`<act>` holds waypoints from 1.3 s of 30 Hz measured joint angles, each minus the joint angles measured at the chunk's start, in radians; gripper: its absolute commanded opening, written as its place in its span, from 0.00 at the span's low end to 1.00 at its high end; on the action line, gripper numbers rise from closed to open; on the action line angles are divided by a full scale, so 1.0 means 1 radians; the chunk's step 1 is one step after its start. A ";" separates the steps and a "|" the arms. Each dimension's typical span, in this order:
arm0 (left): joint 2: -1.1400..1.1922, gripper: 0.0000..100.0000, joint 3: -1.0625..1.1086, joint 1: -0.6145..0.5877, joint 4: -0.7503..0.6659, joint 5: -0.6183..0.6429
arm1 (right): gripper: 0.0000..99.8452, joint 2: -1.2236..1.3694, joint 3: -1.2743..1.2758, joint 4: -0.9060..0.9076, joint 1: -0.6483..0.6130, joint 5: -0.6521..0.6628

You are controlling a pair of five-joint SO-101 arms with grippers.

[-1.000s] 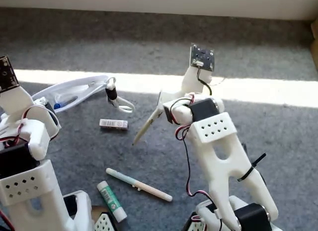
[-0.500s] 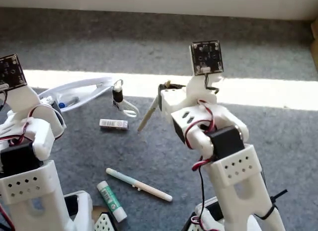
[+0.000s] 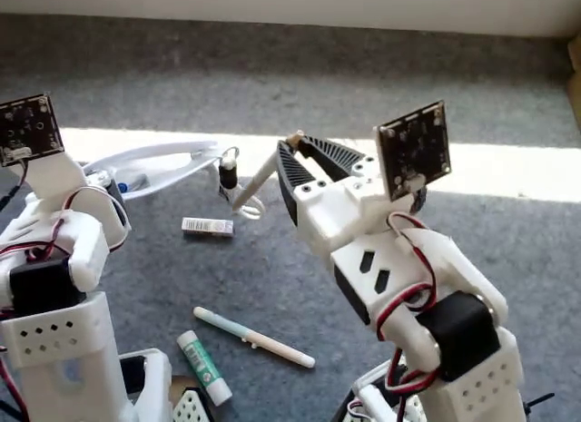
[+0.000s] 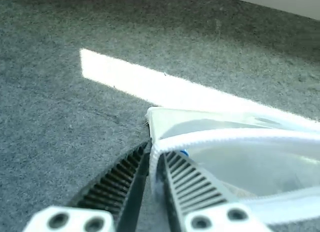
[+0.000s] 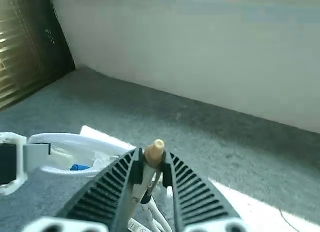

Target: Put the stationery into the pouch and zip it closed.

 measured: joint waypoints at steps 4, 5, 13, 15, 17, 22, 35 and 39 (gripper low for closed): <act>0.000 0.01 0.000 0.000 -0.003 0.017 | 0.00 0.000 -0.083 -0.012 -0.061 0.000; 0.000 0.01 0.000 0.000 -0.003 0.020 | 0.00 0.000 -0.095 -0.034 -0.080 0.000; 0.000 0.01 0.000 0.000 -0.006 0.026 | 0.00 -0.005 -0.083 -0.264 -0.158 0.081; 0.000 0.01 0.000 0.000 -0.006 0.026 | 0.00 -0.003 -0.049 -0.321 -0.172 0.091; 0.000 0.01 0.000 0.000 -0.006 0.026 | 0.00 -0.002 0.006 -0.376 -0.175 0.091; 0.000 0.01 0.000 0.000 -0.006 0.026 | 0.00 0.000 0.153 -0.523 -0.175 0.095; 0.000 0.01 0.000 0.000 -0.006 0.026 | 0.00 0.048 0.230 -0.635 -0.176 0.160; 0.000 0.01 0.000 0.000 -0.006 0.026 | 0.00 0.095 0.230 -0.635 -0.176 0.164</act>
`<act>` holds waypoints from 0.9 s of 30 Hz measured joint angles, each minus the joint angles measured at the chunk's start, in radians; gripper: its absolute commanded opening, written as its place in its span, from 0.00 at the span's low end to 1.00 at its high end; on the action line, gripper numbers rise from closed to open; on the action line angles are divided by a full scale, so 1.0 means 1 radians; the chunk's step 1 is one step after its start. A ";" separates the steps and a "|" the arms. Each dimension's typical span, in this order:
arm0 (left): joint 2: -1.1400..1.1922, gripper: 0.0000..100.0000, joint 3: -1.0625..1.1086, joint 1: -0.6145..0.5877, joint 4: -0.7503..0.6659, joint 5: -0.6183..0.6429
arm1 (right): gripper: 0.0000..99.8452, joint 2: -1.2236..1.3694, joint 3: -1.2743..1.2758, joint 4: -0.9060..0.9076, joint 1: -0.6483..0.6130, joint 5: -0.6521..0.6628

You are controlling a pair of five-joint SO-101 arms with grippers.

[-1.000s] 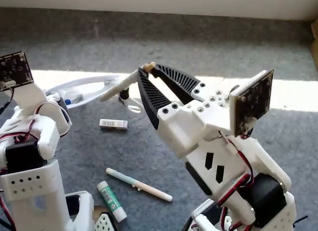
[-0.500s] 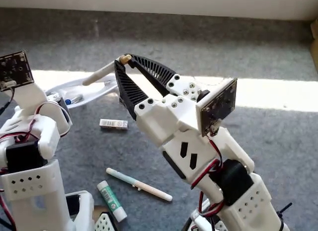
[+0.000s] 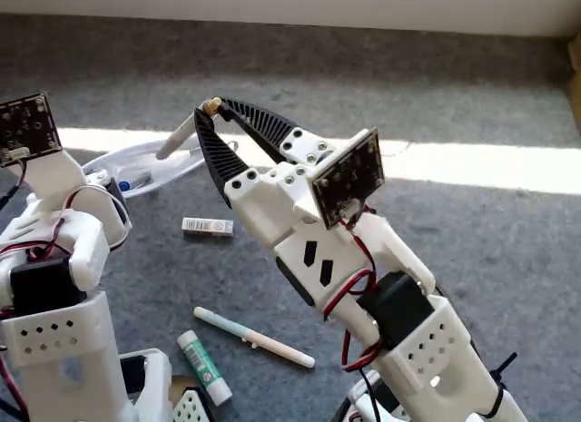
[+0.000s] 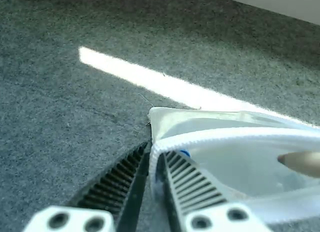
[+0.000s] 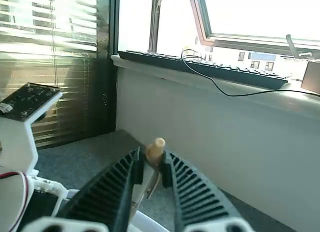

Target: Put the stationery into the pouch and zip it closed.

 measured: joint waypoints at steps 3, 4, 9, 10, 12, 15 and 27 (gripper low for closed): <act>0.000 0.01 0.000 0.000 0.000 0.000 | 0.00 0.002 0.005 0.000 0.000 0.000; 0.000 0.01 0.000 0.000 0.000 0.000 | 0.00 0.002 0.005 0.000 0.000 0.000; 0.000 0.01 0.000 0.000 0.000 0.000 | 0.00 0.003 0.005 0.000 0.000 0.000; 0.000 0.01 0.000 0.000 0.000 0.000 | 0.00 0.011 0.011 0.000 0.000 0.000; 0.000 0.01 0.000 0.000 0.000 0.000 | 0.00 0.038 0.023 0.000 -0.002 0.018; 0.000 0.01 0.000 0.000 0.000 0.000 | 0.00 0.103 0.034 0.000 -0.002 0.066; 0.008 0.01 0.000 0.000 0.000 0.000 | 0.12 0.176 0.034 -0.002 -0.003 0.091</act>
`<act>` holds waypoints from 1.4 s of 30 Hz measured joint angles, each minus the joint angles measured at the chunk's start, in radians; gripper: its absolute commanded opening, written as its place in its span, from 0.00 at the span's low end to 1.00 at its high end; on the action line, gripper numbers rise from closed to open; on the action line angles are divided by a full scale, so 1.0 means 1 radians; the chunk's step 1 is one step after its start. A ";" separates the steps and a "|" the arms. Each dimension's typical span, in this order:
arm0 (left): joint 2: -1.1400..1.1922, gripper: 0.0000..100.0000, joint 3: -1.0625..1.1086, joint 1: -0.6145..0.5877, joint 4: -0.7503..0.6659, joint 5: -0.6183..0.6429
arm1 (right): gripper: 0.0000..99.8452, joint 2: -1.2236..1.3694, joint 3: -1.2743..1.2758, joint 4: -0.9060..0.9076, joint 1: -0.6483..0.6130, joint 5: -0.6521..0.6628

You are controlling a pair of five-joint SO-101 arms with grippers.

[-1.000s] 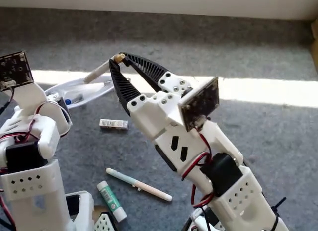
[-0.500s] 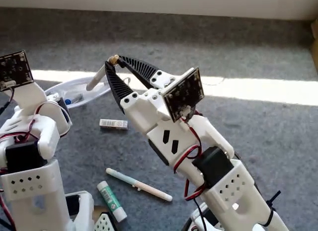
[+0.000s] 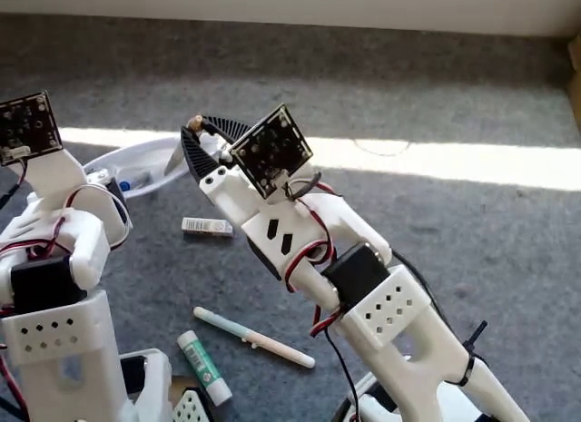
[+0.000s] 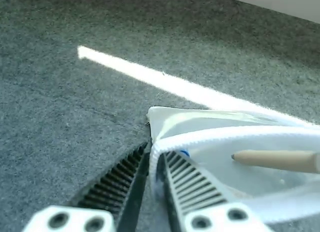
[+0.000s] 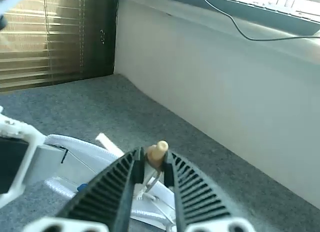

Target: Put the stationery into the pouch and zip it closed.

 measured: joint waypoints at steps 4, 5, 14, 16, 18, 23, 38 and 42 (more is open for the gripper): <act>-0.009 0.01 0.023 0.000 -0.008 0.000 | 0.14 0.000 0.000 0.005 -0.028 0.000; -0.008 0.01 0.023 0.000 -0.009 0.000 | 0.14 0.000 0.000 0.021 -0.035 0.000; -0.008 0.01 0.023 0.000 -0.009 0.000 | 0.14 -0.052 -0.026 0.252 -0.051 0.000; -0.006 0.01 0.023 0.000 -0.009 0.000 | 0.14 -0.084 -0.069 0.322 -0.051 0.000; -0.006 0.01 0.023 0.000 -0.009 0.000 | 0.14 -0.112 -0.121 0.402 -0.051 0.000; -0.005 0.01 0.023 -0.020 -0.009 0.000 | 0.14 -0.126 -0.219 0.643 -0.052 0.000; -0.002 0.01 0.023 -0.132 -0.009 0.000 | 0.14 -0.133 -0.005 0.927 -0.075 -0.092; -0.002 0.01 0.023 -0.164 -0.009 0.002 | 0.14 -0.133 0.112 0.875 -0.140 -0.092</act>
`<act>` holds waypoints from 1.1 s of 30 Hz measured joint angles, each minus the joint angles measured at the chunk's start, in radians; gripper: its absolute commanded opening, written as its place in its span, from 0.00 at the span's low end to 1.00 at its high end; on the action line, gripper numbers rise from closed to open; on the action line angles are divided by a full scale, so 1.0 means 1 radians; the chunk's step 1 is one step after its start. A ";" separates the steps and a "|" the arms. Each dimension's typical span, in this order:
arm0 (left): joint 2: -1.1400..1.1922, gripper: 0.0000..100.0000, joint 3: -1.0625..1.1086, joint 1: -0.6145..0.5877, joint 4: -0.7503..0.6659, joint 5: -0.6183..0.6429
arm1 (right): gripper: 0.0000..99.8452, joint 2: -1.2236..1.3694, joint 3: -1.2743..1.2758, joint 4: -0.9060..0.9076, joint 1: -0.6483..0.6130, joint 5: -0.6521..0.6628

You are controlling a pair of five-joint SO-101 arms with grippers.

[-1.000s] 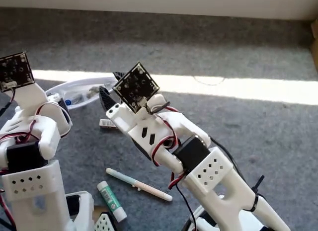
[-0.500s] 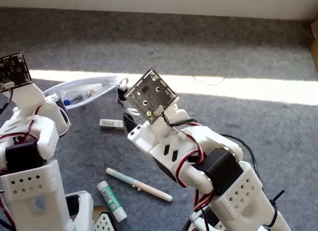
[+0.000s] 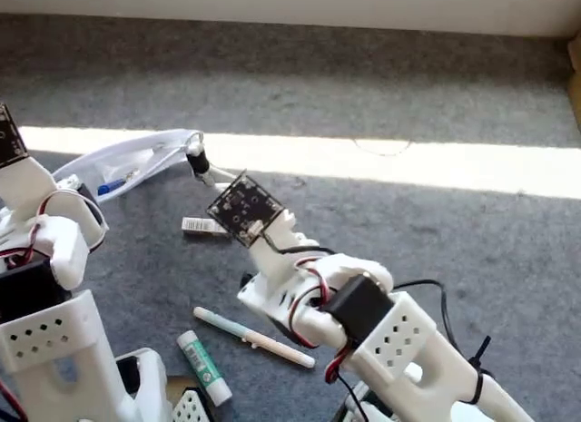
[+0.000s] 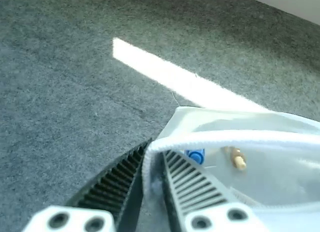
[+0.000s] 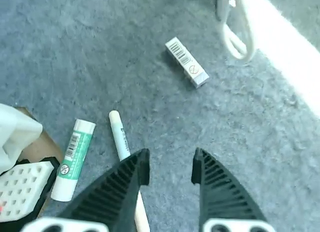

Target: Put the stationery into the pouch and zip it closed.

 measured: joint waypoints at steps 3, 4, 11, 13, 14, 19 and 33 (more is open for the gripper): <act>0.000 0.01 0.000 -0.025 0.000 0.000 | 0.14 0.000 0.109 -0.094 -0.057 0.000; 0.000 0.01 0.000 -0.031 0.000 0.000 | 0.14 0.000 0.144 -0.129 -0.066 0.000; 0.002 0.01 0.000 -0.041 0.000 0.003 | 0.14 0.000 0.290 -0.316 -0.140 0.000; 0.002 0.01 0.000 -0.041 0.000 0.003 | 0.14 0.002 0.307 -0.354 -0.147 0.000; 0.002 0.01 0.000 -0.041 0.000 0.003 | 0.14 0.005 0.313 -0.371 -0.149 0.000; 0.002 0.01 0.000 -0.041 0.000 0.003 | 0.14 0.132 0.316 -0.468 -0.150 -0.003; 0.002 0.01 0.000 -0.041 0.000 0.003 | 0.14 0.427 0.316 -0.605 -0.227 -0.003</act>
